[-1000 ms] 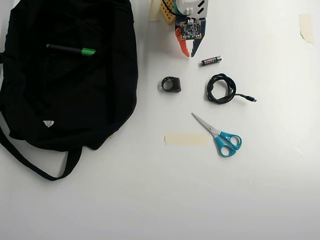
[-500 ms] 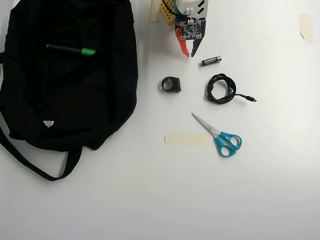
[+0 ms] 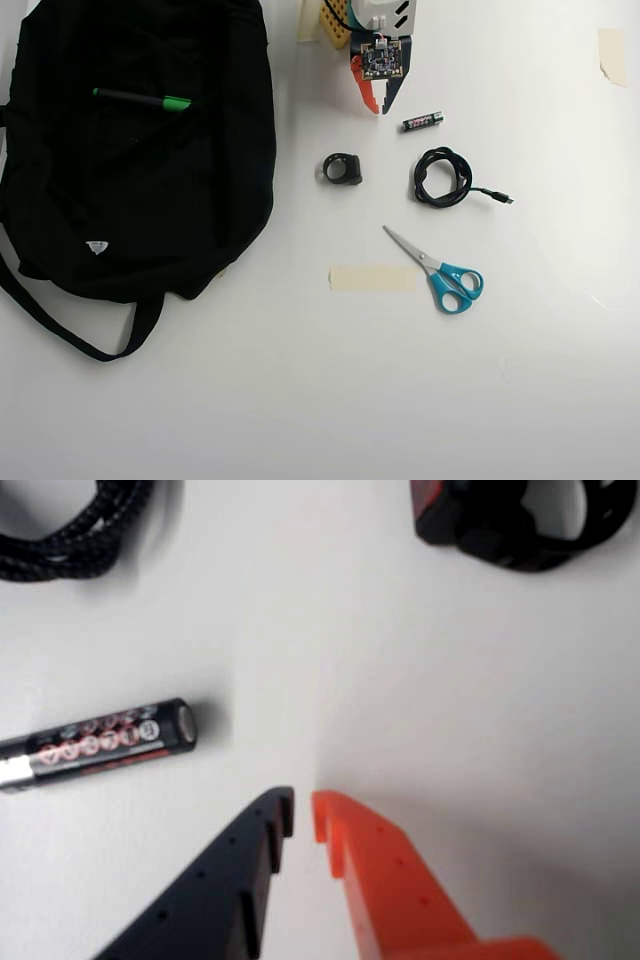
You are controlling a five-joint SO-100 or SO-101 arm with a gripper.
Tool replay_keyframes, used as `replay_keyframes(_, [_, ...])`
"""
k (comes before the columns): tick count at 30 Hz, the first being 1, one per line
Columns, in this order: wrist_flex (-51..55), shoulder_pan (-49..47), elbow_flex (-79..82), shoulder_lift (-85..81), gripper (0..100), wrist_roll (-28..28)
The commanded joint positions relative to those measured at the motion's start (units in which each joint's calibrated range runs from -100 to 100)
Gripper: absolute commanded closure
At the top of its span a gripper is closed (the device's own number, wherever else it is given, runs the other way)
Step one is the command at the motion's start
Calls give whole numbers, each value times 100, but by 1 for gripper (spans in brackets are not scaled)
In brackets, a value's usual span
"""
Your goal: Put the green marker into the black bag
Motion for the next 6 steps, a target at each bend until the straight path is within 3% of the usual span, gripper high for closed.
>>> replay_keyframes(1, [69,44,104,-66,98,0])
replay_keyframes(6, [69,44,104,-66,98,0])
